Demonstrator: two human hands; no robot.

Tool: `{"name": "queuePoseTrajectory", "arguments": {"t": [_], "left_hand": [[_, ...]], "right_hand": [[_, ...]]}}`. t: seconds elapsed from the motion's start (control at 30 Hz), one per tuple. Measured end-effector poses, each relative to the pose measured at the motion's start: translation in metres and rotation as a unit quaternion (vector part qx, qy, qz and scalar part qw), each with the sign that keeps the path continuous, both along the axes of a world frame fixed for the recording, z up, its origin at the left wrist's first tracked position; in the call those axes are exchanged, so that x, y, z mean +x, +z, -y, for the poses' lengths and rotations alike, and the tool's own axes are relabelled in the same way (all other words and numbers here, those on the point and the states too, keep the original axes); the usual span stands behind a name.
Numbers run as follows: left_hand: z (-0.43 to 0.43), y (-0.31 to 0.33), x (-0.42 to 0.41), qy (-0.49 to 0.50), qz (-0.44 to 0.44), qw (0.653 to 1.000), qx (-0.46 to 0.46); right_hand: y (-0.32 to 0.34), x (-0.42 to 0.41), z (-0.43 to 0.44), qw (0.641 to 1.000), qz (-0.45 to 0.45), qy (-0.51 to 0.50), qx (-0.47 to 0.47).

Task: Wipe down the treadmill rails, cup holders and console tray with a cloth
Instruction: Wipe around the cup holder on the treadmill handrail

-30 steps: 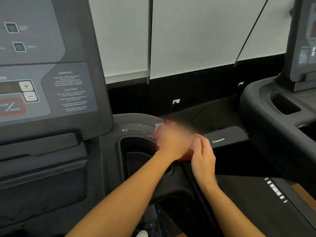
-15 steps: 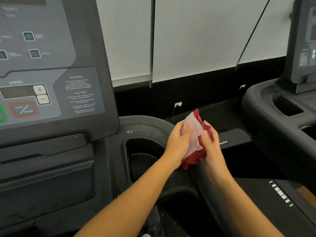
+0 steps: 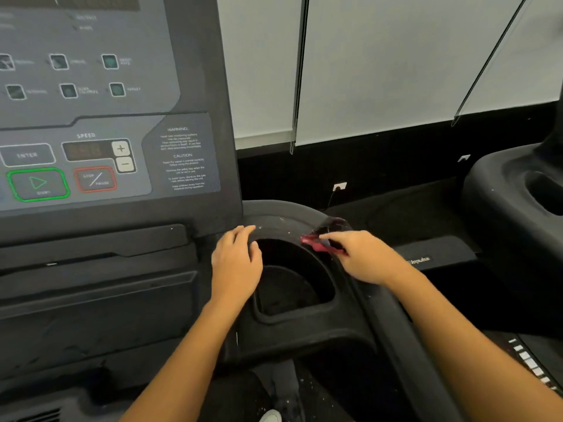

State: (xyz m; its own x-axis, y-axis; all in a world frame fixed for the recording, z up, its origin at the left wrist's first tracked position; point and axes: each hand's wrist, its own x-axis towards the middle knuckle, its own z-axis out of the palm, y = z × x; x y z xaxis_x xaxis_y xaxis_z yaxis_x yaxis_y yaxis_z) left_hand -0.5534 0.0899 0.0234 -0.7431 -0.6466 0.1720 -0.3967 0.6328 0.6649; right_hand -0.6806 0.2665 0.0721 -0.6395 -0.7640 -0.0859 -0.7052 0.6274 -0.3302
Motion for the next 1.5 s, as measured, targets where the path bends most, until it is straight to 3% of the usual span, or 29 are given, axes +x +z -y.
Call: {"name": "queuePoseTrajectory", "arguments": {"t": [0.07, 0.3, 0.47, 0.6, 0.77, 0.93, 1.03, 1.2, 1.33, 1.5], "left_hand": [[0.008, -0.005, 0.008, 0.018, 0.016, 0.999, -0.040], [0.014, -0.013, 0.028, 0.024, -0.029, 0.999, -0.010], [0.009, -0.013, 0.029, 0.022, -0.065, 0.997, 0.024], [0.010, -0.012, 0.030, 0.019, -0.064, 0.997, 0.023], [0.008, -0.012, 0.031, 0.031, -0.057, 0.998, 0.021], [0.008, -0.017, 0.029, 0.022, -0.052, 0.998, -0.005], [0.008, -0.018, 0.027, 0.019, -0.041, 0.999, -0.008], [0.007, -0.016, 0.027, 0.014, -0.039, 0.999, -0.010], [0.009, -0.017, 0.026, 0.007, -0.049, 0.999, -0.006], [0.011, -0.019, 0.027, 0.019, -0.037, 0.999, 0.004]], "right_hand": [[-0.018, 0.010, 0.015, 0.997, -0.018, 0.033, 0.065], [-0.030, 0.006, 0.078, 0.997, 0.037, 0.057, 0.035], [-0.036, 0.021, 0.134, 0.983, 0.061, 0.173, -0.007], [-0.047, 0.023, 0.130, 0.972, 0.019, 0.200, -0.120], [-0.057, 0.014, 0.097, 0.980, -0.079, 0.078, -0.166], [-0.064, 0.018, 0.072, 0.978, -0.112, -0.027, -0.172], [-0.062, 0.022, 0.089, 0.981, -0.118, -0.033, -0.147], [-0.066, 0.036, 0.136, 0.979, -0.130, 0.066, -0.139], [-0.066, 0.039, 0.139, 0.976, -0.136, 0.089, -0.145], [-0.069, 0.017, 0.088, 0.976, -0.185, -0.005, -0.113]]}}
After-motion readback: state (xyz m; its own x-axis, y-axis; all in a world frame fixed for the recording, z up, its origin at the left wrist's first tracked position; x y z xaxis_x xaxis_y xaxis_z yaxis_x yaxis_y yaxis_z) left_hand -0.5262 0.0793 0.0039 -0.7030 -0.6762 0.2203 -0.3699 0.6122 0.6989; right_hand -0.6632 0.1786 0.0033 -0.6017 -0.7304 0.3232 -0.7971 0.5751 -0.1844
